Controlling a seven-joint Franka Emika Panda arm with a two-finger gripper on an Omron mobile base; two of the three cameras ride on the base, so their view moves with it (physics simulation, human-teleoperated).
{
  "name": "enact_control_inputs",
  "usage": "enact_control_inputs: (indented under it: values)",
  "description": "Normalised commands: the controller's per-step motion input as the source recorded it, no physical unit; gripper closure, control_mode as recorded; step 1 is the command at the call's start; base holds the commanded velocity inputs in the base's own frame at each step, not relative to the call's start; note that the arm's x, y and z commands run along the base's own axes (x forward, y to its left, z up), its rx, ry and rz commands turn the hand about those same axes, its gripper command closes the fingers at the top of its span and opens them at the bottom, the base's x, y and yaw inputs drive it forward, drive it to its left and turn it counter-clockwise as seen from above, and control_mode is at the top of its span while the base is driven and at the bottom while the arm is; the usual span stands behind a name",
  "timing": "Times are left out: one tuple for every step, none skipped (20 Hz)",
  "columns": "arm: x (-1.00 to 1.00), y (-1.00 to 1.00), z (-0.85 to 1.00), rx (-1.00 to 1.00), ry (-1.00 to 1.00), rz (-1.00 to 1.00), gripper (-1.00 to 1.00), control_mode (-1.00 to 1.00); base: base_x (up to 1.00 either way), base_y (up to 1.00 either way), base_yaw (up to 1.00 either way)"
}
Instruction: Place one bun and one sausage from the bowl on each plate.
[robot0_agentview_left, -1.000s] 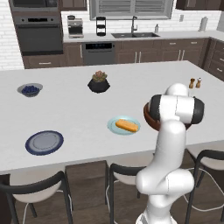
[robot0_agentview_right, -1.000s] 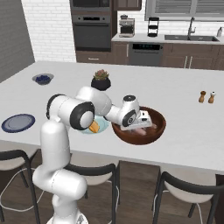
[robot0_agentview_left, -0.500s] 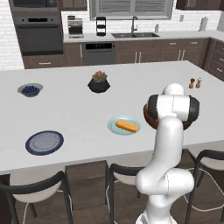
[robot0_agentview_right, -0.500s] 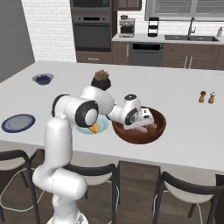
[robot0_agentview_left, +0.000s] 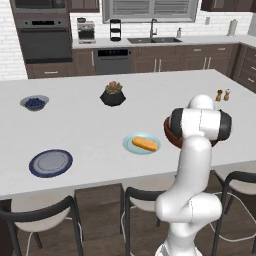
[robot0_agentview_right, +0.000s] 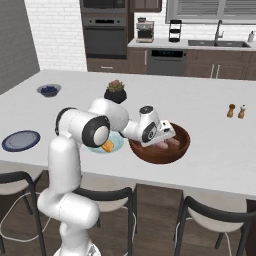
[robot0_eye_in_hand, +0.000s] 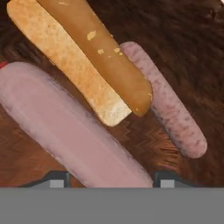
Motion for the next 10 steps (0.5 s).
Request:
enact_control_inputs:
  values:
    - [-0.37, 0.36, 1.0, 0.01, -0.04, 0.0, 1.0, -1.0, 0.0, 0.0, 0.0]
    - [-0.31, 0.43, 0.87, 0.0, -0.03, 0.0, 1.0, -1.0, 0.0, 0.0, 0.0]
    - [-0.14, 0.51, 0.18, 0.0, -0.05, 0.0, 1.0, -1.0, 0.0, 0.0, 0.0]
    - [-0.19, 0.35, 0.43, 0.0, -0.09, 0.0, 1.0, -1.0, 0.0, 0.0, 0.0]
    - [-0.29, 0.42, 0.85, 0.0, -0.11, 0.01, 1.0, -1.0, 0.0, 0.0, 0.0]
    - [-0.29, 0.64, 1.0, 0.05, -0.08, 0.04, 1.0, -1.0, 0.0, 0.0, 0.0]
    - [-0.4, 0.86, 1.0, 0.06, -0.07, 0.06, 1.0, -1.0, 0.0, 0.0, 0.0]
    - [-0.53, 0.96, 1.0, 0.03, -0.09, 0.07, 1.0, -1.0, 0.0, 0.0, 0.0]
    - [-0.48, 1.0, 1.0, 0.03, -0.07, 0.05, 1.0, -1.0, 0.0, 0.0, 0.0]
    - [-0.3, 1.0, 1.0, 0.01, -0.01, 0.03, 1.0, -1.0, 0.0, 0.0, 0.0]
